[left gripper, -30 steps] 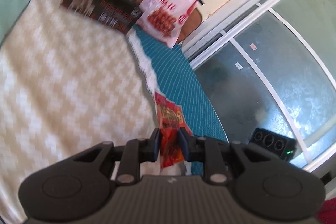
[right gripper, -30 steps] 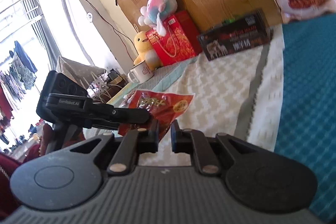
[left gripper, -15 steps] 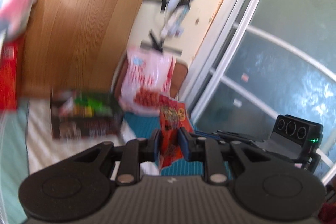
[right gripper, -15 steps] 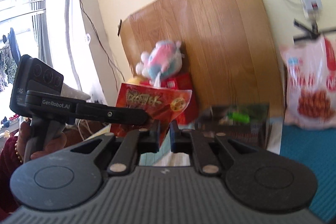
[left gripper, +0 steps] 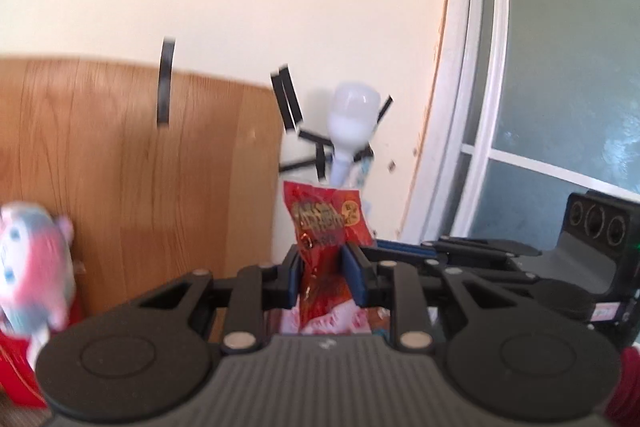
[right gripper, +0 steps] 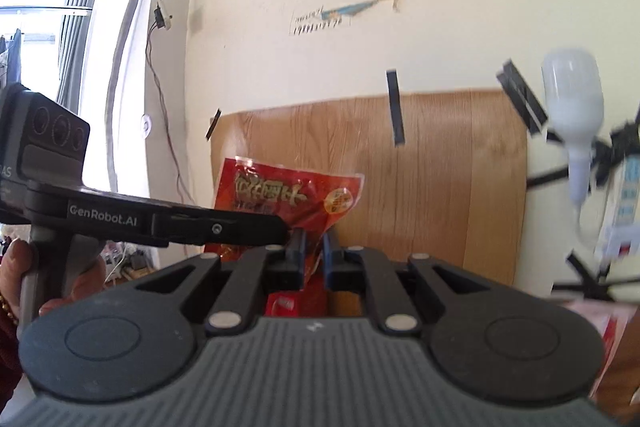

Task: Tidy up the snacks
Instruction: 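Lift the red packet and carry it toward the black tin box, then lower the red packet into the tin box and open the left tool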

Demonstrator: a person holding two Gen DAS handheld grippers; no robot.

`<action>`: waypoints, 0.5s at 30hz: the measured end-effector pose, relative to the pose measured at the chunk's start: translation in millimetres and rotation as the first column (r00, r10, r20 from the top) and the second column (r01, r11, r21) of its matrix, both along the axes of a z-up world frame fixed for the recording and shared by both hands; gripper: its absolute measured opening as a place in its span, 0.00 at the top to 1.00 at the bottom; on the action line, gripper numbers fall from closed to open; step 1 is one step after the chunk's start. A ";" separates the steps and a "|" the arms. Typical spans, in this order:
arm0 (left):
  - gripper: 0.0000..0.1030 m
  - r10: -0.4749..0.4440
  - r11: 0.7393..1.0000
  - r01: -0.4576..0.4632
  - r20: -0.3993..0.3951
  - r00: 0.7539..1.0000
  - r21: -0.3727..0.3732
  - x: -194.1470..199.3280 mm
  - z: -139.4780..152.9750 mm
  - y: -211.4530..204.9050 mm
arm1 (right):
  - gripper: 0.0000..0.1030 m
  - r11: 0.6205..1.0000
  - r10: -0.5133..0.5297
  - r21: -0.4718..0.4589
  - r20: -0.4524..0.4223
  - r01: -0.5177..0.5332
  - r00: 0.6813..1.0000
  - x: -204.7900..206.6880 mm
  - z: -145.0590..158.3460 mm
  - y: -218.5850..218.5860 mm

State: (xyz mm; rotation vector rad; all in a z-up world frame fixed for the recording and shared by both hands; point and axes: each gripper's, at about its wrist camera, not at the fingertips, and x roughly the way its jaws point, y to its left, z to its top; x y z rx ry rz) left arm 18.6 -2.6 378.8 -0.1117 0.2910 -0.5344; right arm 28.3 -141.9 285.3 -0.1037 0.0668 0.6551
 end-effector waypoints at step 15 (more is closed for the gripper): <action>0.78 0.025 0.999 -0.032 -0.315 0.949 -0.019 85.2 -164.0 2.3 | 0.92 0.997 -0.055 0.037 -0.291 0.069 0.955 90.4 -150.4 -30.2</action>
